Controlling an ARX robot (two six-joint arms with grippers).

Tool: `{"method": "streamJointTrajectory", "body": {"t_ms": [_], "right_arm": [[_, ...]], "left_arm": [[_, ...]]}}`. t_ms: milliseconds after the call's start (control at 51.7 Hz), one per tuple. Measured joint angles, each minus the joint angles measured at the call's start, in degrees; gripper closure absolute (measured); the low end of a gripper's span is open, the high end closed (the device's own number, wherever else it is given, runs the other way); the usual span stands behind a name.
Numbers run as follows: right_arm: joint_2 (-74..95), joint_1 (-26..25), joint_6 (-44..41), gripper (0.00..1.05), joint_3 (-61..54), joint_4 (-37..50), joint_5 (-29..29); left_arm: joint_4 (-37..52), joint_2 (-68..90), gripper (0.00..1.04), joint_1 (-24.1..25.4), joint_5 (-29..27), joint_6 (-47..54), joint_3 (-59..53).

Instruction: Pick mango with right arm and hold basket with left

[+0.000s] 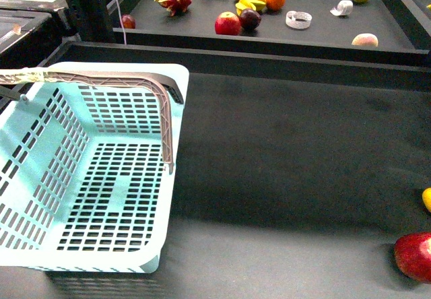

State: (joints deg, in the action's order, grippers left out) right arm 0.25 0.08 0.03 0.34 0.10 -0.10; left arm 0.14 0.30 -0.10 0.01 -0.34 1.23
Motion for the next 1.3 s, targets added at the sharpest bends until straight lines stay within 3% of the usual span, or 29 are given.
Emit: {"method": "streamJointTrajectory", "body": {"t_ms": [1142,1161,1200,1258,1296], "right_arm": [[0.00,0.00,0.00,0.08,0.00,0.00,0.00],[0.00,0.00,0.00,0.08,0.00,0.00,0.00],[0.00,0.02,0.00,0.08,0.00,0.00,0.00],[0.00,0.00,0.00,0.08,0.00,0.00,0.02],[0.00,0.00,0.00,0.08,0.00,0.00,0.00]], "left_arm": [[0.00,0.00,0.08,0.00,0.00,0.00,0.00],[0.39,0.02,0.08,-0.42,-0.94,-0.17,-0.09],[6.82,1.05,0.08,-4.61,-14.25,-2.43,-0.46],[12.61,2.32,0.08,-9.27,-25.88,-3.43,-0.59],[13.51,3.30,0.08,-10.16,-28.35,-3.82,-0.59]]}}
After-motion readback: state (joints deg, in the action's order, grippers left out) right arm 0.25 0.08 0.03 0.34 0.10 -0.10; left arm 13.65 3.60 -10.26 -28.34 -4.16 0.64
